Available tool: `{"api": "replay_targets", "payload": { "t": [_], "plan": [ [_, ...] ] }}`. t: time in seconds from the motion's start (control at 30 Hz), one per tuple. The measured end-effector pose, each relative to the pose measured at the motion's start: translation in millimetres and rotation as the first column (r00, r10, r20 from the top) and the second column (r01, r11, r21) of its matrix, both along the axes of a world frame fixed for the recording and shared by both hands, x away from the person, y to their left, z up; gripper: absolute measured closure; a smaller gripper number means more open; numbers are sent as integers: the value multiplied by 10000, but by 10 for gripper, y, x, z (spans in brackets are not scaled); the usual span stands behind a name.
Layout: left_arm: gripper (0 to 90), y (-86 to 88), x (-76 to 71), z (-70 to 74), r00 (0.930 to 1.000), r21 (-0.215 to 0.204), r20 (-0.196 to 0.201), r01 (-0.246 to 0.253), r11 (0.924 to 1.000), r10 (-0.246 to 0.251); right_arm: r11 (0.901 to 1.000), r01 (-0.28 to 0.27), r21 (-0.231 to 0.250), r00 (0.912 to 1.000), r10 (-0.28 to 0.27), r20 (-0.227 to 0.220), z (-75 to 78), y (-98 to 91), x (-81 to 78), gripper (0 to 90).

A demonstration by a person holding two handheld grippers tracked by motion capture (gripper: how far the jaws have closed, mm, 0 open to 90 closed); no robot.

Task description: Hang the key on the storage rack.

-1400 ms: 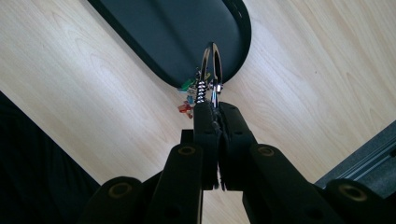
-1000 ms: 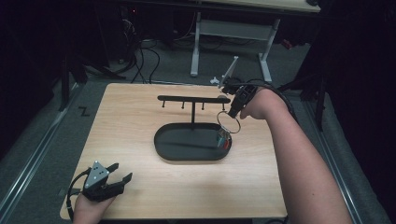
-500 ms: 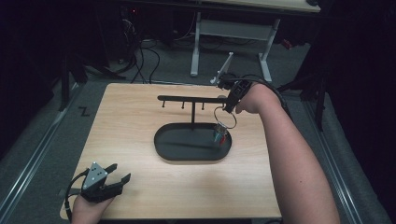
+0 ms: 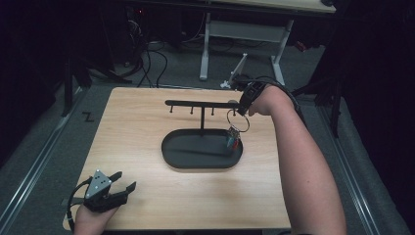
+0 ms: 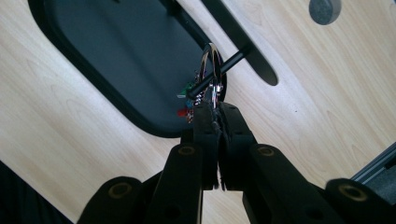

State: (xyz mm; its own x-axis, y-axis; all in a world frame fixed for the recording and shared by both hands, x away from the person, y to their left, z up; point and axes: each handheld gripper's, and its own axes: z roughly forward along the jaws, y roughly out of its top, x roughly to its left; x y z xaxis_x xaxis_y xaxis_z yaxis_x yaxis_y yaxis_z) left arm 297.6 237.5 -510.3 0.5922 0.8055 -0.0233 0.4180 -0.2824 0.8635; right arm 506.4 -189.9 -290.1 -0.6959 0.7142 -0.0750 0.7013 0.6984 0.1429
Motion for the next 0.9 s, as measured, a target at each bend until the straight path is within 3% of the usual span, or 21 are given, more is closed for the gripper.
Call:
{"api": "replay_targets", "payload": {
  "t": [0.6,0.9],
  "plan": [
    [343,-31,-5,-3,9997,48,-73,245,9997,-245,10000,21,-54,9993,-19,363,-25,5,58,867],
    [343,-27,-13,9,9996,19,-43,272,9996,-272,9998,130,134,9977,-139,660,48,50,10,869]
  ]
}}
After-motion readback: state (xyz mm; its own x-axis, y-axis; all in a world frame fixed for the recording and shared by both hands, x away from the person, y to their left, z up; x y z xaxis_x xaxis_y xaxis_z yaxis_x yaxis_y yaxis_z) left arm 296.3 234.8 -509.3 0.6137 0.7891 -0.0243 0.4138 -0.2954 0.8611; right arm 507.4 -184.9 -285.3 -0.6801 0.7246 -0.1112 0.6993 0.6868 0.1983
